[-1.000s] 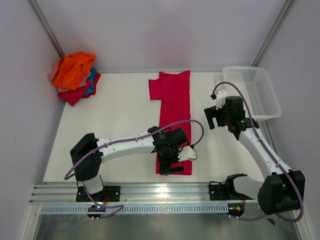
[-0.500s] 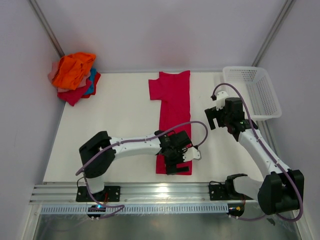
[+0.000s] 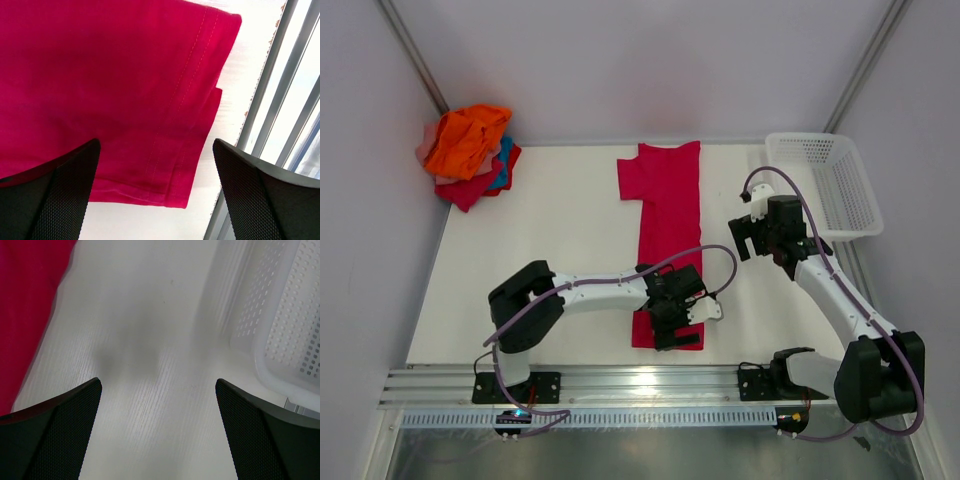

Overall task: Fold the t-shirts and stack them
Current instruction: Grab the bottom of the folded rectangular tshirt with left arm, then fold the folded rectangular tshirt in 1/3 of the way, then grab one side of the 2/3 rectangular tshirt with left arm

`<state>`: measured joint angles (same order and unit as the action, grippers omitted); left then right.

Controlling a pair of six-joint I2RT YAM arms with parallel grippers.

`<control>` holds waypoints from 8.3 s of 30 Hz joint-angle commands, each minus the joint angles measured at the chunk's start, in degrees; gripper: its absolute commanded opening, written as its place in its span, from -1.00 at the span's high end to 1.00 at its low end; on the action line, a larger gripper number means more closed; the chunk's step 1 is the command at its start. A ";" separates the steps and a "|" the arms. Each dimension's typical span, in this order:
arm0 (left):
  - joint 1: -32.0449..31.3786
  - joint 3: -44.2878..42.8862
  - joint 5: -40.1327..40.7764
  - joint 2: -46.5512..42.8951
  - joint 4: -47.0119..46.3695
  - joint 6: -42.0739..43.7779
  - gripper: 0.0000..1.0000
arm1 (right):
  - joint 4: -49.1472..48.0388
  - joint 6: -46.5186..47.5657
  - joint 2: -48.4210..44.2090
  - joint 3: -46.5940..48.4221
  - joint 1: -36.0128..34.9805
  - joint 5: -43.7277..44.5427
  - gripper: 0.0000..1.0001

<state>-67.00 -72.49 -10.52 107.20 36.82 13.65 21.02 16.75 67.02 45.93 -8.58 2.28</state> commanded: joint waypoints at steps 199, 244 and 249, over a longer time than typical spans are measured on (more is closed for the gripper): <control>26.92 -52.94 18.35 33.96 -8.96 20.99 -0.98 | -0.10 -1.37 6.10 3.29 -0.39 2.82 -0.99; 14.71 -10.92 15.17 2.22 -10.80 3.66 -0.98 | -3.88 -2.69 4.52 1.97 -0.39 13.54 -0.99; 12.69 -10.83 21.23 5.12 -13.43 5.07 -0.98 | -3.44 -2.87 4.34 2.14 -0.39 12.66 -0.99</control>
<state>-52.99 -81.54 5.63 111.02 27.40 17.39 19.29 14.66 72.47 46.94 -8.64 15.27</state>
